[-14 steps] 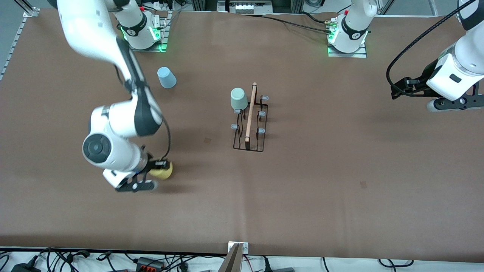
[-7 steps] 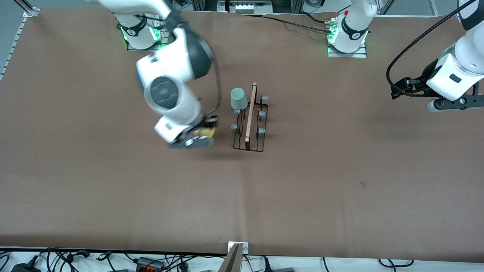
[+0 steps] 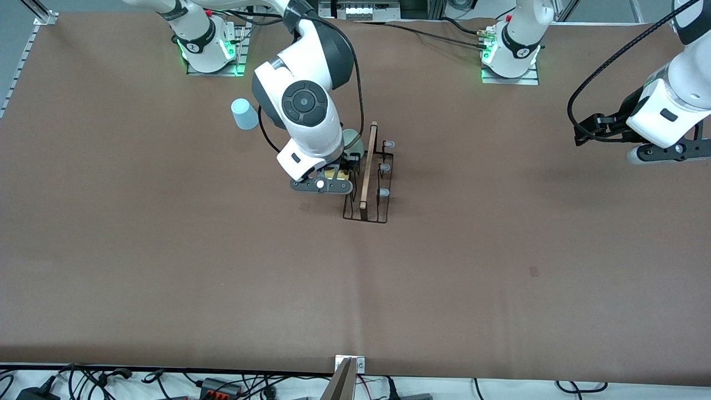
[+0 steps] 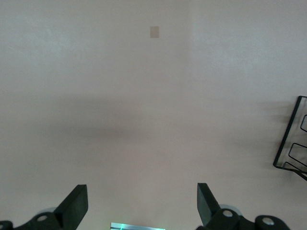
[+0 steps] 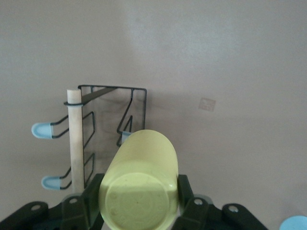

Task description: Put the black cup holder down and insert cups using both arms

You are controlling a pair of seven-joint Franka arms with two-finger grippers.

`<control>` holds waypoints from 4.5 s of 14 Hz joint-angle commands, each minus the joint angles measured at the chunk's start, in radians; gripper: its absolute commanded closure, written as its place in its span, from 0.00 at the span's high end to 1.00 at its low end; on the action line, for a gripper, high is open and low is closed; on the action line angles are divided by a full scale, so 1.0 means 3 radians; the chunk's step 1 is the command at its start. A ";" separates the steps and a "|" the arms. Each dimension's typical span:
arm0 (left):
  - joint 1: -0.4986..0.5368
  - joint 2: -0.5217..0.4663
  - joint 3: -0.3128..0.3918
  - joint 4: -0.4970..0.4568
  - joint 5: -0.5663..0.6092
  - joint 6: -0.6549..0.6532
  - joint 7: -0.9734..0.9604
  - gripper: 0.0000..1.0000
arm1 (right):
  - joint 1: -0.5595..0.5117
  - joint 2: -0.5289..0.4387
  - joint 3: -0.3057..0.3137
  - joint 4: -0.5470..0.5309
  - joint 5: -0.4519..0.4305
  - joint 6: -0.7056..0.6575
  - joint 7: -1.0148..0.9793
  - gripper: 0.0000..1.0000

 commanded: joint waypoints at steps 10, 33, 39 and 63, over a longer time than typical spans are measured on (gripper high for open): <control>0.0031 -0.0033 -0.0011 0.0015 -0.0086 -0.0076 -0.0024 1.00 | 0.0100 0.0280 -0.0043 -0.0027 -0.0023 0.0379 0.0166 0.21; 0.0036 -0.0028 0.0005 0.0015 -0.0086 -0.0081 -0.0014 1.00 | -0.0687 -0.0620 -0.1066 0.0086 0.0013 -0.0782 -0.1372 1.00; 0.0036 -0.0028 0.0005 0.0020 -0.0086 -0.0081 -0.0014 1.00 | -0.0779 -0.0620 -0.1245 0.0315 -0.0008 -0.0910 -0.1638 1.00; 0.0036 -0.0028 0.0005 0.0015 -0.0086 -0.0086 -0.0009 1.00 | -0.2825 -0.2123 0.0591 -0.1244 -0.0718 -0.0746 -0.2262 1.00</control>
